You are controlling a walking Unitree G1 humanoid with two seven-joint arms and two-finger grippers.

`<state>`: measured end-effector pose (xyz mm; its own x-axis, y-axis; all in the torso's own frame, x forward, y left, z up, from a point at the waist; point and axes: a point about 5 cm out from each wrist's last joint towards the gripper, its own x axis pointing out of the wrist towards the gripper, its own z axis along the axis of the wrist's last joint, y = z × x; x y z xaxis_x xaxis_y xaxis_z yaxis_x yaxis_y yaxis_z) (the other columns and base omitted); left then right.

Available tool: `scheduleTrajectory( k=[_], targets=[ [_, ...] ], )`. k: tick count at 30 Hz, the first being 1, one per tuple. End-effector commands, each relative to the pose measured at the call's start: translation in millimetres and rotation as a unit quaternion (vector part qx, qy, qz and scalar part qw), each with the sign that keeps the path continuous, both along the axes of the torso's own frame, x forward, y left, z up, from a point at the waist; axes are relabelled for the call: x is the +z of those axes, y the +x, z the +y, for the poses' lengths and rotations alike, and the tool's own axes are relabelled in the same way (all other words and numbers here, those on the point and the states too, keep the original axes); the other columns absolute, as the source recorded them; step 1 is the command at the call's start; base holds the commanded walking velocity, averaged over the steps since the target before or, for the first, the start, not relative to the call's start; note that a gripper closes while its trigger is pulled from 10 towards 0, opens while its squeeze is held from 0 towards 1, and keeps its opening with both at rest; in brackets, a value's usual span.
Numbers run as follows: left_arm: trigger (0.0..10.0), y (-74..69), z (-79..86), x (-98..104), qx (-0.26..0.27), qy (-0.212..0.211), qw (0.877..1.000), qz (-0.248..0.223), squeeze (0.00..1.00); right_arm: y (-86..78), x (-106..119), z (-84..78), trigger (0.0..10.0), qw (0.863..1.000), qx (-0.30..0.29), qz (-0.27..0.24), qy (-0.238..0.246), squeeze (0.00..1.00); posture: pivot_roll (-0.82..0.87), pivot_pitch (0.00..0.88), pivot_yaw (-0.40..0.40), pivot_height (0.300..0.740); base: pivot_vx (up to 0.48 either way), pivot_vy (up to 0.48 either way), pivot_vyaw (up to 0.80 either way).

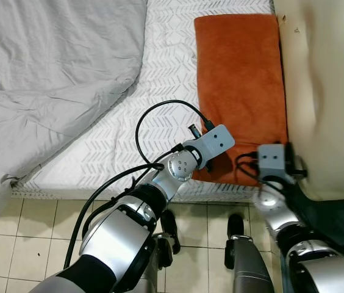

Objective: Clean up the room

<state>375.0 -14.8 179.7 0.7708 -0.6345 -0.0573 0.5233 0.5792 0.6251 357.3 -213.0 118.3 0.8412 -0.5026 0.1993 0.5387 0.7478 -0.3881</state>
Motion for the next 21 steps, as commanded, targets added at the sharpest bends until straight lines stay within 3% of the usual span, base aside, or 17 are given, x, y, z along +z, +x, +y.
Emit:
scheduleTrajectory(
  k=[1, 7, 13, 16, 17, 21],
  targets=[
    [10.0, 7.1, 21.0, -7, 0.036, 0.004, 0.999, 0.014, 1.0, -24.4, -24, -47.8, 10.0, 0.991, -0.123, 0.039, 0.041, 1.0, -0.22, 0.652, 0.154, 0.74, 0.0, 0.0, 0.0],
    [10.0, 15.7, 38.9, 5, 0.06, -0.008, 0.998, -0.008, 1.0, -13.8, -5, -32.5, 10.0, 0.997, -0.07, 0.001, -0.018, 1.0, -0.18, 0.647, 0.152, 0.74, 0.0, 0.0, 0.0],
    [10.0, 17.1, 51.7, 5, 0.068, -0.026, 0.997, -0.019, 1.0, -14.8, 15, -25.4, 10.0, 0.995, -0.053, -0.063, -0.061, 1.0, -0.18, 0.646, 0.143, 0.74, 0.0, 0.0, 0.0],
    [10.0, 19.0, 58.6, 10, 0.072, -0.036, 0.996, -0.032, 1.0, -16.6, 37, -21.1, 10.0, 0.989, -0.044, -0.116, -0.082, 1.0, -0.17, 0.647, 0.139, 0.74, 0.0, 0.0, 0.0],
    [10.0, 21.1, 64.8, 17, 0.074, -0.044, 0.995, -0.048, 1.0, -19.6, 56, -18.1, 10.0, 0.983, -0.04, -0.154, -0.093, 1.0, -0.16, 0.647, 0.139, 0.74, 0.0, 0.0, 0.0],
    [10.0, 22.9, 77.3, 23, 0.077, -0.065, 0.993, -0.062, 1.0, -25.4, 78, -9.6, 10.0, 0.974, -0.025, -0.197, -0.105, 1.0, -0.15, 0.652, 0.147, 0.74, 0.0, 0.0, 0.0]
  ],
)
